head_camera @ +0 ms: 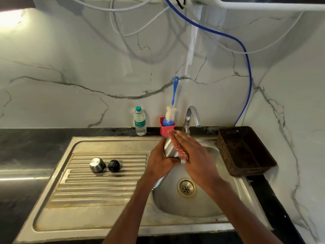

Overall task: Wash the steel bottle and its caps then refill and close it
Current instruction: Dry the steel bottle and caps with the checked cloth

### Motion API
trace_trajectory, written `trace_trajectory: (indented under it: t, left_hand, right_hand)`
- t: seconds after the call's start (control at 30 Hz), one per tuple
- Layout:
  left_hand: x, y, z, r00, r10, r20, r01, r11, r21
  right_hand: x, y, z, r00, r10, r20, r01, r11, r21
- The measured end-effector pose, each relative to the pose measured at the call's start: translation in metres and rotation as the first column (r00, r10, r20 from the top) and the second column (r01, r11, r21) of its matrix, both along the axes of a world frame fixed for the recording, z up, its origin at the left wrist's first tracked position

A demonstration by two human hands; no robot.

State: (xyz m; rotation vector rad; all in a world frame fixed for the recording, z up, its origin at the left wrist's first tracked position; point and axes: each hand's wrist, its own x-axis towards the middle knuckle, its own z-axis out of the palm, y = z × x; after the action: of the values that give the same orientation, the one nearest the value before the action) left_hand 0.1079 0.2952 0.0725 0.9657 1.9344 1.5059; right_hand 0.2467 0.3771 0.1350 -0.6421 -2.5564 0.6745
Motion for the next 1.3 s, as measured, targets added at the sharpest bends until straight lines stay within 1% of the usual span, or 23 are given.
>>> trace_trajectory:
  t: [0.03, 0.07, 0.17, 0.23, 0.33, 0.37, 0.43, 0.5, 0.57, 0.6, 0.67, 0.7, 0.73, 0.77, 0.8, 0.87, 0.9, 1.0, 1.1, 1.13, 1.17, 1.23, 1.3]
  left_hand:
    - [0.003, 0.0, 0.0, 1.0, -0.022, -0.005, 0.022, 1.0, 0.019]
    - [0.005, 0.001, -0.001, 0.999, -0.039, -0.01, 0.039, 0.999, 0.032]
    - [0.002, -0.001, 0.001, 0.998, -0.053, -0.034, 0.054, 0.998, 0.02]
    - [-0.003, 0.0, 0.002, 0.998, -0.06, -0.031, 0.06, 0.998, 0.008]
    - [-0.003, 0.006, -0.002, 0.994, -0.101, -0.034, 0.102, 0.995, 0.006]
    - [-0.002, 0.009, -0.002, 0.991, -0.126, -0.038, 0.126, 0.992, 0.005]
    - [-0.003, 0.014, -0.002, 0.987, -0.153, -0.045, 0.152, 0.988, -0.017]
    - [-0.007, 0.016, -0.002, 0.986, -0.164, 0.022, 0.164, 0.987, 0.0]
    - [-0.012, 0.015, -0.003, 0.966, -0.191, 0.173, 0.182, 0.981, 0.064]
    - [-0.012, 0.014, -0.004, 0.939, -0.222, 0.263, 0.199, 0.974, 0.11]
    - [-0.006, 0.011, -0.001, 0.827, -0.298, 0.476, 0.22, 0.952, 0.213]
    - [0.001, 0.011, 0.003, 0.756, -0.314, 0.575, 0.193, 0.945, 0.263]
    - [0.005, 0.013, 0.007, 0.706, -0.311, 0.637, 0.154, 0.945, 0.29]
    - [0.01, 0.016, 0.012, 0.678, -0.294, 0.673, 0.112, 0.947, 0.3]
    - [0.014, 0.021, 0.014, 0.687, -0.256, 0.68, 0.069, 0.955, 0.289]
    - [0.02, 0.032, 0.015, 0.754, -0.161, 0.636, -0.007, 0.967, 0.254]
    - [0.022, 0.036, 0.014, 0.766, -0.122, 0.632, -0.043, 0.97, 0.239]
    - [0.02, 0.042, 0.01, 0.737, -0.067, 0.672, -0.135, 0.96, 0.244]
    - [0.01, 0.043, 0.013, 0.724, -0.085, 0.684, -0.185, 0.932, 0.311]
    - [0.007, 0.044, 0.013, 0.729, -0.068, 0.681, -0.206, 0.927, 0.314]
    - [0.008, 0.043, 0.013, 0.732, -0.04, 0.68, -0.228, 0.926, 0.3]
    - [0.015, 0.042, 0.011, 0.726, 0.054, 0.686, -0.284, 0.931, 0.228]
    - [0.023, 0.042, 0.002, 0.732, 0.132, 0.668, -0.333, 0.925, 0.183]
  right_hand:
    - [-0.004, 0.002, -0.001, 1.0, -0.001, 0.031, 0.0, 0.999, 0.05]
    - [-0.007, 0.007, -0.001, 0.999, -0.022, 0.044, 0.019, 0.998, 0.06]
    - [-0.009, 0.018, 0.007, 0.989, -0.125, 0.079, 0.128, 0.992, -0.024]
    - [0.001, 0.01, 0.011, 0.99, -0.111, 0.089, 0.113, 0.993, -0.02]
    - [0.004, 0.003, 0.008, 0.996, -0.035, 0.086, 0.033, 0.999, 0.033]
    - [-0.001, 0.007, 0.005, 0.997, -0.041, 0.064, 0.041, 0.999, -0.007]
    - [-0.012, 0.018, 0.008, 0.994, -0.099, 0.036, 0.105, 0.961, -0.257]
    - [-0.01, 0.021, 0.014, 0.991, -0.135, 0.011, 0.124, 0.87, -0.477]
    - [-0.002, 0.012, 0.014, 0.988, -0.148, -0.042, 0.079, 0.723, -0.686]
    - [-0.001, 0.006, 0.011, 0.983, -0.165, -0.076, 0.05, 0.65, -0.759]
    - [-0.007, -0.002, 0.004, 0.958, -0.241, -0.156, 0.002, 0.549, -0.836]
    - [-0.013, -0.003, 0.004, 0.94, -0.286, -0.185, -0.01, 0.519, -0.855]
    - [-0.02, 0.0, 0.004, 0.927, -0.319, -0.2, -0.014, 0.501, -0.866]
    - [-0.026, 0.004, 0.005, 0.912, -0.353, -0.208, -0.014, 0.48, -0.877]
    - [-0.031, 0.008, 0.007, 0.908, -0.366, -0.203, -0.009, 0.468, -0.884]
    - [-0.034, 0.011, 0.012, 0.919, -0.35, -0.178, -0.003, 0.447, -0.895]
    - [-0.036, 0.011, 0.012, 0.924, -0.344, -0.165, 0.005, 0.444, -0.896]
    - [-0.04, 0.009, 0.007, 0.939, -0.319, -0.133, 0.025, 0.446, -0.894]
    - [-0.039, 0.004, -0.008, 0.943, -0.314, -0.111, 0.013, 0.365, -0.931]
    - [-0.038, 0.002, -0.013, 0.943, -0.316, -0.109, 0.012, 0.357, -0.934]
    - [-0.038, 0.001, -0.019, 0.945, -0.309, -0.109, 0.011, 0.363, -0.932]
    - [-0.039, -0.001, -0.029, 0.949, -0.296, -0.106, 0.029, 0.42, -0.907]
    - [-0.042, 0.0, -0.04, 0.955, -0.292, -0.051, 0.094, 0.46, -0.883]
